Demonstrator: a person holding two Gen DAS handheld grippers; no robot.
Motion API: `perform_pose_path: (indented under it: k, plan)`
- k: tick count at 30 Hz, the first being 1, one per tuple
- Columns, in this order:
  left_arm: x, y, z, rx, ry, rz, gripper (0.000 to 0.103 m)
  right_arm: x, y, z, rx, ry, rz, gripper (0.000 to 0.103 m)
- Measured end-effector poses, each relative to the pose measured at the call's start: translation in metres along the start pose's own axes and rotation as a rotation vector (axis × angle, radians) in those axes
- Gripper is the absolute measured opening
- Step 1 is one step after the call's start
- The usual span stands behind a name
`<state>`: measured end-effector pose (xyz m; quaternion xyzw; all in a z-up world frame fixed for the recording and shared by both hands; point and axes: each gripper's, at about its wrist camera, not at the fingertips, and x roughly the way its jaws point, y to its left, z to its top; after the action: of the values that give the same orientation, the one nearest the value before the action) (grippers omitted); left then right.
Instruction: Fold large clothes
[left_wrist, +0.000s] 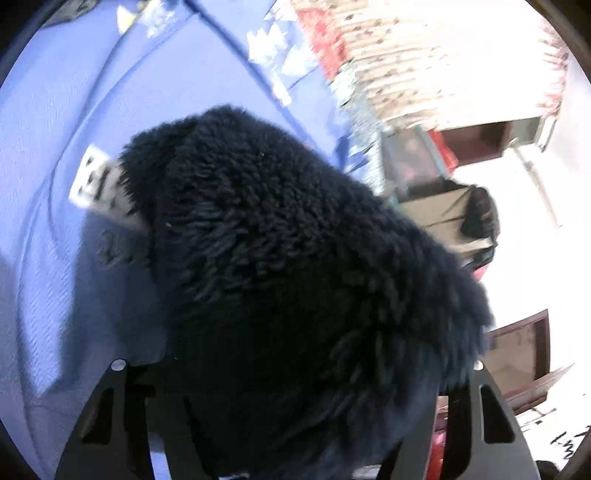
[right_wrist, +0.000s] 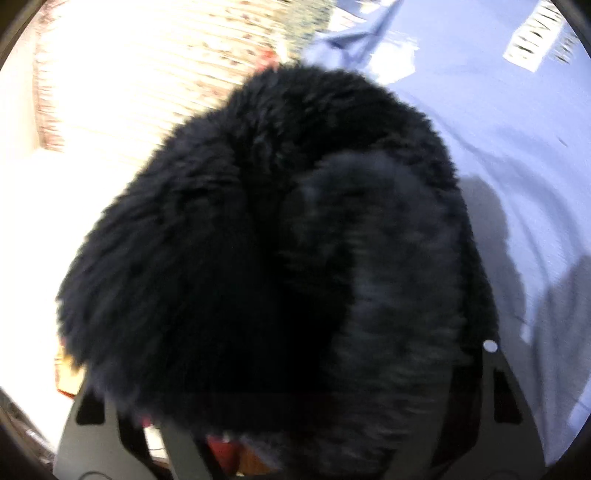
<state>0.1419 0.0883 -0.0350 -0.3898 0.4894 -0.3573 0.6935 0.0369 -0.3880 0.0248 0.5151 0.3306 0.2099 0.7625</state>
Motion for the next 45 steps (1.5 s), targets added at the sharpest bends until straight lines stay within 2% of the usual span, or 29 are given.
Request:
perform_pose_path:
  k: [3, 6, 10, 16, 21, 22, 24, 25, 26, 27, 28, 29, 30, 32, 35, 39, 42, 45]
  plan:
    - [-0.011, -0.025, 0.015, 0.052, -0.04, 0.002, 0.082, 0.008, 0.023, 0.013, -0.055, 0.007, 0.04, 0.069]
    - [-0.023, -0.047, 0.033, 0.096, -0.092, -0.035, 0.082, 0.016, 0.039, 0.034, -0.094, -0.005, 0.121, 0.068]
    - [-0.031, -0.074, 0.082, 0.15, -0.147, -0.039, 0.082, 0.037, 0.053, 0.073, -0.137, -0.009, 0.174, 0.068]
    - [0.004, -0.096, 0.159, 0.204, -0.171, 0.039, 0.082, 0.089, 0.048, 0.151, -0.171, -0.02, 0.188, 0.068]
    - [0.055, -0.093, 0.223, 0.209, -0.17, 0.08, 0.082, 0.126, 0.016, 0.22, -0.159, -0.036, 0.167, 0.068]
    - [0.066, -0.09, 0.231, 0.211, -0.171, 0.098, 0.082, 0.134, 0.007, 0.231, -0.158, -0.047, 0.134, 0.068]
    - [0.095, -0.084, 0.247, 0.212, -0.172, 0.161, 0.084, 0.152, -0.014, 0.255, -0.153, -0.093, -0.04, 0.07]
    - [0.112, -0.075, 0.256, 0.212, -0.174, 0.241, 0.086, 0.16, -0.023, 0.264, -0.179, -0.128, -0.205, 0.08]
    - [0.127, -0.063, 0.262, 0.209, -0.173, 0.345, 0.088, 0.17, -0.03, 0.27, -0.236, -0.18, -0.436, 0.084]
    - [0.142, -0.052, 0.267, 0.201, -0.172, 0.467, 0.088, 0.178, -0.035, 0.273, -0.281, -0.201, -0.594, 0.084]
    - [0.157, -0.038, 0.271, 0.188, -0.176, 0.618, 0.089, 0.186, -0.041, 0.276, -0.326, -0.212, -0.707, 0.085]
    - [0.161, -0.031, 0.273, 0.177, -0.189, 0.636, 0.095, 0.188, -0.044, 0.276, -0.345, -0.212, -0.705, 0.092]
    - [0.16, -0.029, 0.274, 0.154, -0.212, 0.624, 0.099, 0.189, -0.044, 0.276, -0.343, -0.225, -0.723, 0.094]
    - [0.155, -0.034, 0.274, 0.128, -0.242, 0.628, 0.1, 0.187, -0.035, 0.266, -0.377, -0.234, -0.744, 0.094]
    - [0.145, -0.053, 0.267, 0.181, -0.252, 0.651, 0.1, 0.183, -0.016, 0.263, -0.455, -0.275, -0.76, 0.094]
    - [0.102, -0.068, 0.247, 0.175, -0.311, 0.61, 0.1, 0.151, 0.014, 0.251, -0.491, -0.36, -0.753, 0.094]
    - [0.087, -0.091, 0.24, 0.181, -0.342, 0.624, 0.1, 0.146, 0.039, 0.222, -0.521, -0.381, -0.761, 0.094]
    - [0.075, -0.108, 0.203, 0.232, -0.338, 0.657, 0.1, 0.143, 0.05, 0.179, -0.539, -0.332, -0.75, 0.094]
